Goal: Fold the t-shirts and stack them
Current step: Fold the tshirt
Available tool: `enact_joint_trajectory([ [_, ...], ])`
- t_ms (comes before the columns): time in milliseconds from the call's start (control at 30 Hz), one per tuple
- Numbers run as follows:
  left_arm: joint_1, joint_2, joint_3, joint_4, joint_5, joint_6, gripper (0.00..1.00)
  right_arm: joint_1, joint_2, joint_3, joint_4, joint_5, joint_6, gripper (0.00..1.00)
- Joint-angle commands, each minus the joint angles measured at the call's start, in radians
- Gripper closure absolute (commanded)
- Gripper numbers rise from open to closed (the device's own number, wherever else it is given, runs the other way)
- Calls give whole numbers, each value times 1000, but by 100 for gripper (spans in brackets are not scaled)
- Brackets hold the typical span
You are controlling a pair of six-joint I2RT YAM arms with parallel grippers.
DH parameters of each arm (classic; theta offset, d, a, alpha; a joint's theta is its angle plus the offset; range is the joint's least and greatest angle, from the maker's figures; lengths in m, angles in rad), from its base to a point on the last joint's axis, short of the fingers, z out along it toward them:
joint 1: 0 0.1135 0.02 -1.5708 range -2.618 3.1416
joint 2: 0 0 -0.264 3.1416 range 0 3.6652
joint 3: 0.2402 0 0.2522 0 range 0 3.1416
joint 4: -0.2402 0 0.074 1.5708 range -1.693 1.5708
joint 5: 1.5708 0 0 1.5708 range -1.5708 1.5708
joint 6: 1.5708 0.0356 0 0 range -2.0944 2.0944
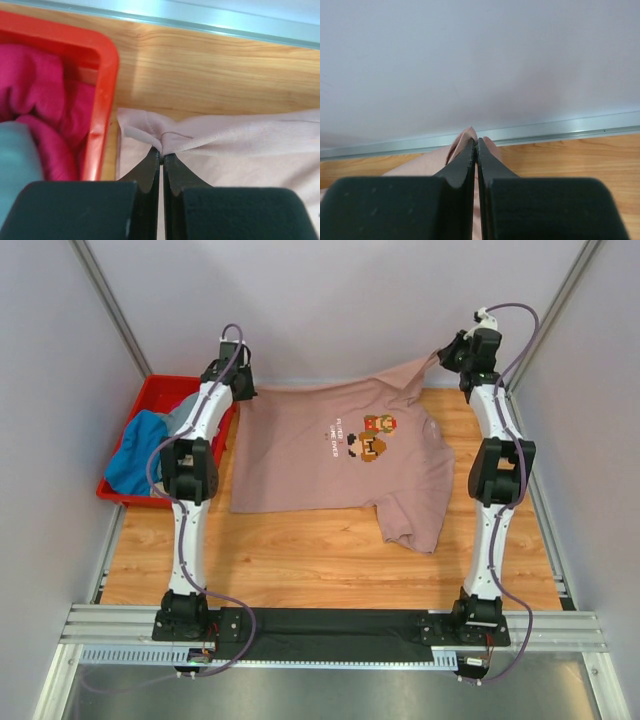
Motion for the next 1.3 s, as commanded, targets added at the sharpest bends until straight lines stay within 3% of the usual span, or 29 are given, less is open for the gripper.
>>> enact_joint_trajectory([
  [0,8,-7,68,115,43,0,100,11,18,82,156,2,24,100],
  [500,51,8,70,158,126,46,100,32,69,117,190,16,15,100],
  [767,31,-107,-117,106,97,152,100,32,-92,-153,29,11,-49,100],
  [933,8,-166,-191,16,33,196,100,32,-169,-205,-126,8,-92,100],
  [1267,4,-223,-321,-66,-52,213,100,8,-304,-372,-183,1,-108,100],
])
